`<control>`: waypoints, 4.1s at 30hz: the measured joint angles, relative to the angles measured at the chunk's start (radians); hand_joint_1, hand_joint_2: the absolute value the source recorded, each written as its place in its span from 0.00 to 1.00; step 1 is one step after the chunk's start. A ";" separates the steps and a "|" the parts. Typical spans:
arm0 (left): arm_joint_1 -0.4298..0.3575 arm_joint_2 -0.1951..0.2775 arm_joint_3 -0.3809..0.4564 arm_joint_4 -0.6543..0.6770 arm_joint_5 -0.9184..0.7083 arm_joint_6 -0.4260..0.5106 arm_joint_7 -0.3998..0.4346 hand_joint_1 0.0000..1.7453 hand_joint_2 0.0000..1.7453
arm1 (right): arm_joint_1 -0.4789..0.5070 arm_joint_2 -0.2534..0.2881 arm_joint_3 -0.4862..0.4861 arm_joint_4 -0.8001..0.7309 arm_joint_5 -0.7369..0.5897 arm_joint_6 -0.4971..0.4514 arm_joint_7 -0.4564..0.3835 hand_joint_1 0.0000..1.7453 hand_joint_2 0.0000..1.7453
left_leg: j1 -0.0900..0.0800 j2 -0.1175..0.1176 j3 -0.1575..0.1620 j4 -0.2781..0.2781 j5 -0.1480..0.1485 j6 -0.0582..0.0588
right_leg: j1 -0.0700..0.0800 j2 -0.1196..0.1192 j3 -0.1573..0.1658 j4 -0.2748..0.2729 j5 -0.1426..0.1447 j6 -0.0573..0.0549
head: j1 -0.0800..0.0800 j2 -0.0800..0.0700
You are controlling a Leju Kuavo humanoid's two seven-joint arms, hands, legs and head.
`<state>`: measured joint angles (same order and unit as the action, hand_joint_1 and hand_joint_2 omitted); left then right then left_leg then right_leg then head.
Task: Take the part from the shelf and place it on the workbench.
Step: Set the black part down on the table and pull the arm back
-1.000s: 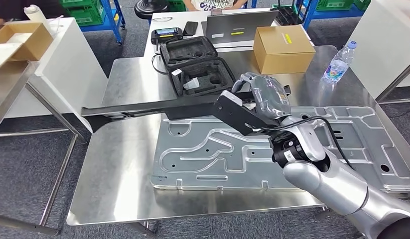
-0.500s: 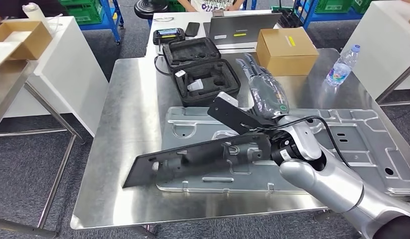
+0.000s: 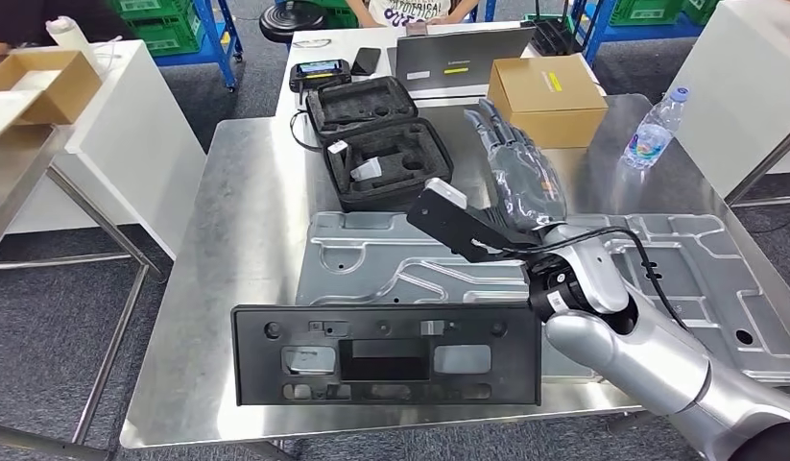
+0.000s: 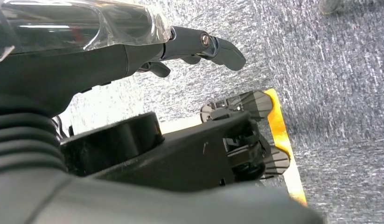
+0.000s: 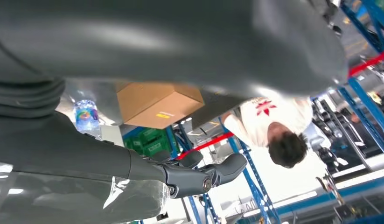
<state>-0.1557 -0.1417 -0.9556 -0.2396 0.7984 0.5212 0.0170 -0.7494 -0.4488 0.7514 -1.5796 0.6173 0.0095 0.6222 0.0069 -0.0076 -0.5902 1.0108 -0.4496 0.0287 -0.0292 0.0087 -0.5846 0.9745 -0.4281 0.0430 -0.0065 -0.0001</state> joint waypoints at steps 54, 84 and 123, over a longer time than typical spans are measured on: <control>0.006 -0.017 0.003 0.000 0.012 0.042 -0.004 0.00 0.00 | -0.053 0.099 0.103 -0.067 -0.088 -0.078 -0.013 0.00 0.00 | -0.007 0.009 0.033 -0.065 0.046 0.044 | 0.007 -0.005 -0.048 0.166 -0.104 0.028 | 0.005 0.000; 0.011 -0.027 -0.011 0.000 -0.023 0.046 0.072 0.00 0.00 | 0.092 0.057 0.047 -0.117 0.014 -0.133 -0.002 0.00 0.00 | -0.011 0.013 0.034 -0.087 0.067 0.046 | 0.007 -0.005 -0.055 0.223 -0.104 0.031 | 0.008 0.000; 0.044 0.284 -0.035 0.009 0.047 -0.215 -0.057 0.00 0.00 | 0.192 -0.054 -0.111 -0.247 0.057 -0.092 -0.008 0.00 0.00 | -0.012 0.009 -0.007 -0.038 0.057 0.004 | 0.014 -0.005 0.088 -0.037 -0.030 -0.022 | 0.003 0.000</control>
<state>-0.1116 0.1423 -0.9903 -0.2302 0.8457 0.3067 -0.0403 -0.5570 -0.5028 0.6400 -1.8261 0.6748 -0.0825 0.6141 -0.0055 0.0015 -0.5973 0.9726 -0.3927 0.0327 -0.0154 0.0036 -0.4970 0.9375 -0.4585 0.0211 -0.0039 -0.0001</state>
